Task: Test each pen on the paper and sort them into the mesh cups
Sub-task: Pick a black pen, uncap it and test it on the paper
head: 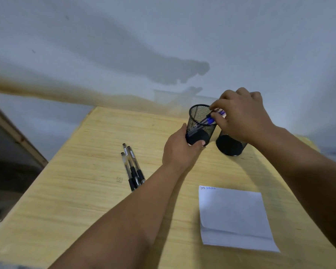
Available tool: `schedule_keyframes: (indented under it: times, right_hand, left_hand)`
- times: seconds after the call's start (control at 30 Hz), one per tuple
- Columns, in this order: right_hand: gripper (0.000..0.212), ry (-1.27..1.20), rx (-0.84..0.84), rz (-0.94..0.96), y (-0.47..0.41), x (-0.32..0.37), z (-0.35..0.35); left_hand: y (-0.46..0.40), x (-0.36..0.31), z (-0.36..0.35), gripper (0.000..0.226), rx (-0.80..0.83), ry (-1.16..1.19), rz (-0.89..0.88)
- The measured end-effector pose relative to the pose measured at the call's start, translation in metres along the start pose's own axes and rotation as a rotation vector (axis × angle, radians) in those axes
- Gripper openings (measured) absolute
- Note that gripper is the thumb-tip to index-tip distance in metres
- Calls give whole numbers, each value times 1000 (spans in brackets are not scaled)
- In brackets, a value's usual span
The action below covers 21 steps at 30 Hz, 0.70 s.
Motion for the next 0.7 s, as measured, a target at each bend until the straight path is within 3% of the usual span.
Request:
schedule_keyframes:
  times: [0.1,0.2,0.4,0.6,0.7]
  right_hand:
    - [21,-163,-100,-95,19,6,7]
    - [16,-385,-88,-160,43,26,2]
    - [20,-547,153,-249,81,87,-34]
    - [17,-743,295,-322,97,145,-48]
    - [14,-794,335,-379,100,168,-54]
  left_hand:
    - [2,5,6,29,108,87,10]
    - [7,13,26,40,201,63,-9]
    - [13,30,91,26,138,-171,-54]
    - [2,55,149,36,71,-430,-43]
    - [0,65,160,42,114,-624,-21]
Point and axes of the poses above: each hand's wrist, its own y-axis away from the middle knuckle, its own z-axis out of the back of the hand, x = y × z, the point moved 6 cm from there along -y, towards the middle knuckle, and after that the axes turned 7 degrees about -x, right-handed, at the moved point
